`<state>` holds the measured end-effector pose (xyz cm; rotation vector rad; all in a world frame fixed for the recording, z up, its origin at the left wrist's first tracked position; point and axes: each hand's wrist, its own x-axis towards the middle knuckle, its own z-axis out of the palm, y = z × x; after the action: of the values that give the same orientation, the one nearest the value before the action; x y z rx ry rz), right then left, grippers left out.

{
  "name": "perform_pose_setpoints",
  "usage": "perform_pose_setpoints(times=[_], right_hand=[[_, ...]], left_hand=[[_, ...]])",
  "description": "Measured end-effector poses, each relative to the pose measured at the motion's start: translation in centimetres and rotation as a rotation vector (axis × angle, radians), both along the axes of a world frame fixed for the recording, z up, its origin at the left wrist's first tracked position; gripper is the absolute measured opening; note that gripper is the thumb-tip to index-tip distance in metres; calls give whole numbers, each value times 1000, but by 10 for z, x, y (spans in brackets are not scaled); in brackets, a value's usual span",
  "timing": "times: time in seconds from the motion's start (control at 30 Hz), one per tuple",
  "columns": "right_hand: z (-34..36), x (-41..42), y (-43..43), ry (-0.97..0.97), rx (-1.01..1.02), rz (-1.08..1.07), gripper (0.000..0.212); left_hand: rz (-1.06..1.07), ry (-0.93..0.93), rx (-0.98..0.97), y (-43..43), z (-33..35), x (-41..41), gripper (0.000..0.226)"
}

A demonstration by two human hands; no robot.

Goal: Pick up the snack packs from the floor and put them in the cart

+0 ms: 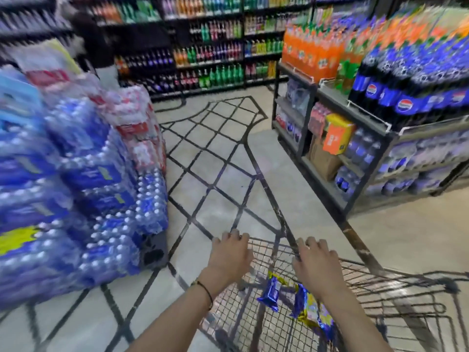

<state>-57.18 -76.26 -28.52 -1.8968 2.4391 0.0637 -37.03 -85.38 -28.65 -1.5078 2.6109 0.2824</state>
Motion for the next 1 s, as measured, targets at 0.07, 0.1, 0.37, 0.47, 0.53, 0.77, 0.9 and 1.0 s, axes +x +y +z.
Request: perform_pose_setpoints(times=[0.07, 0.1, 0.37, 0.47, 0.53, 0.77, 0.9, 1.0], right_hand=[[7, 14, 3, -18, -7, 81, 44], [11, 23, 4, -17, -5, 128, 47], [51, 131, 3, -45, -47, 502, 45], [61, 185, 6, -28, -75, 629, 45], [68, 225, 9, -24, -94, 713, 44], [77, 402, 59, -61, -124, 984, 47], [78, 529, 118, -45, -80, 1210, 53], [76, 623, 177, -28, -113, 1373, 49]], left_hand=[[73, 15, -61, 20, 11, 19, 42], [103, 15, -88, 29, 18, 28, 42], [406, -45, -160, 107, 69, 133, 38], [571, -49, -184, 135, 81, 189, 32], [670, -52, -226, 156, 83, 226, 34], [963, -63, -260, 260, 85, 370, 37], [1113, -126, -297, 348, 75, 469, 42], [1265, -130, -375, 421, 73, 542, 48]])
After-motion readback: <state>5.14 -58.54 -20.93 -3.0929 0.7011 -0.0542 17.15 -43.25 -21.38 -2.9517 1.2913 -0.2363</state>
